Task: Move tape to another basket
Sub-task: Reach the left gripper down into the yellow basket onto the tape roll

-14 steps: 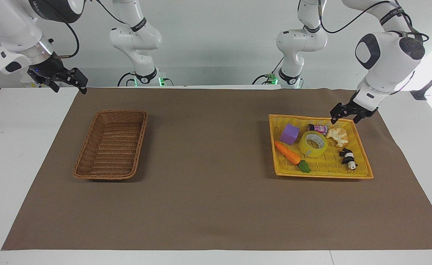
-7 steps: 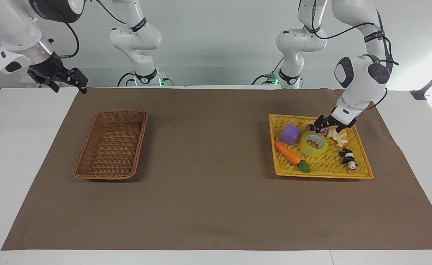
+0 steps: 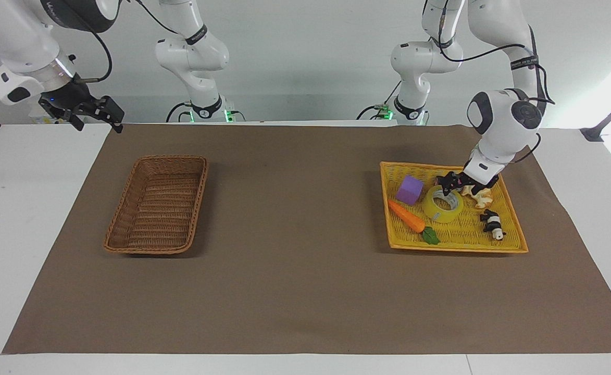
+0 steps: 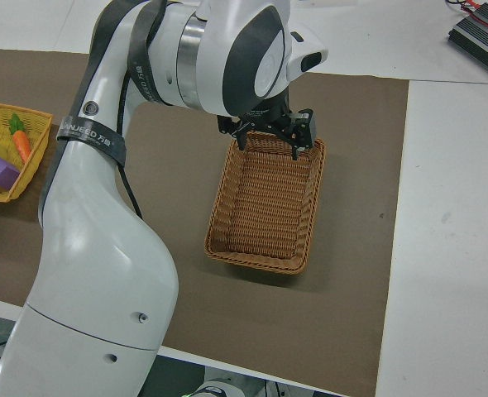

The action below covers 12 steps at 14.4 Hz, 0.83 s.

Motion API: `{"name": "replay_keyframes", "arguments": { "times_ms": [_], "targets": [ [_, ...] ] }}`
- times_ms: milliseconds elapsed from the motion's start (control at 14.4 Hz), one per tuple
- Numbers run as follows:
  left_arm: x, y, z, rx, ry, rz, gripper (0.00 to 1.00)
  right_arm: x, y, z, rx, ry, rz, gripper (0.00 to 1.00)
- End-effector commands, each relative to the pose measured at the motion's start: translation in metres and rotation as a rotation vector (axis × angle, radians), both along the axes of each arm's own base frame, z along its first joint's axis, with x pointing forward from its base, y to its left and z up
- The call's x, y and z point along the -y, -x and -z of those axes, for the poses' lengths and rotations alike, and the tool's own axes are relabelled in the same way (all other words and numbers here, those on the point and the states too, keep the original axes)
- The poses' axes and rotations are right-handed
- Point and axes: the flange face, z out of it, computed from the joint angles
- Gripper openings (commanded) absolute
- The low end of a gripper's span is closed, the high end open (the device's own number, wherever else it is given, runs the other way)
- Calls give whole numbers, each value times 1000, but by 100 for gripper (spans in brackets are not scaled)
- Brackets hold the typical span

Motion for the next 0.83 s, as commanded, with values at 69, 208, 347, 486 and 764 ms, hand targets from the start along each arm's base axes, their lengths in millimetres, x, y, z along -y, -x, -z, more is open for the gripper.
{"name": "replay_keyframes", "arguments": {
  "times_ms": [69, 208, 347, 486, 764],
  "targets": [
    [-3, -5, -1, 39, -5, -82, 98, 0, 6, -3, 4, -5, -17, 100],
    [-2, -3, 1, 36, -5, -95, 98, 0, 6, -3, 3, -4, -17, 100],
    [-2, -2, 4, 26, -6, -112, 98, 1, 6, -3, 3, -4, -15, 100],
    [-2, -2, 18, 3, -10, -115, 97, -1, 5, -3, 3, -4, -18, 100],
    [4, -5, 32, 3, -12, -127, 91, 0, 6, -3, 3, -4, -17, 100]
  ]
}}
